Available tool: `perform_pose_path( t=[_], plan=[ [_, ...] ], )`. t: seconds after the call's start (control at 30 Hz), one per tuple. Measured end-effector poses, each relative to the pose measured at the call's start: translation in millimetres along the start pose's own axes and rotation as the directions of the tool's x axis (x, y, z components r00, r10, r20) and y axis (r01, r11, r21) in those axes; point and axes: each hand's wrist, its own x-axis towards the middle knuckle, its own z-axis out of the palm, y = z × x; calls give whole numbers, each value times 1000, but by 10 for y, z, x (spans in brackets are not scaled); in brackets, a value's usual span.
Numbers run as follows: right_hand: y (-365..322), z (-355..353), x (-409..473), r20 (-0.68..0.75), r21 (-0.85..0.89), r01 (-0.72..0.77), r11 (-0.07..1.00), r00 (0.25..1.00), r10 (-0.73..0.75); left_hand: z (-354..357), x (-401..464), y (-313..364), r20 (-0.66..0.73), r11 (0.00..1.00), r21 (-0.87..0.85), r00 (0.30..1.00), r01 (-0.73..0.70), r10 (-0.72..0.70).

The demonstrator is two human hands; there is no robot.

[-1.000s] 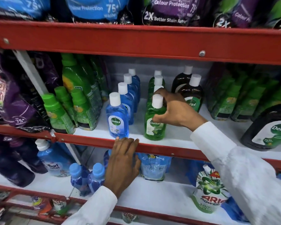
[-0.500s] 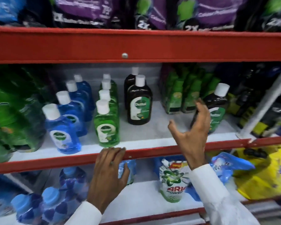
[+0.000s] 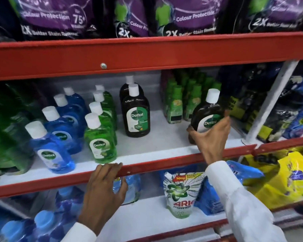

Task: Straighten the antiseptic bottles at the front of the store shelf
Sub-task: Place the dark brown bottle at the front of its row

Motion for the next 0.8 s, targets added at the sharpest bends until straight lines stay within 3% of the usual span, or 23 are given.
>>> perform_pose_path(
  t=[0.27, 0.4, 0.63, 0.8],
  plan=[
    [-780, 288, -705, 209, 105, 144, 984, 964, -163, -32, 7, 1, 14, 1000, -11, 1000, -3, 3],
    [-1052, 503, -938, 277, 84, 135, 987, 949, -153, -57, -11, 25, 7, 999, -50, 1000, 6, -6],
    [-1085, 605, -1056, 280, 67, 149, 987, 946, -162, -83, -8, 66, -3, 999, -41, 1000, 21, -21],
    [-914, 523, -1002, 387, 183, 148, 972, 898, -209, -137, 103, 190, -72, 996, -34, 994, 85, -87]
  ],
)
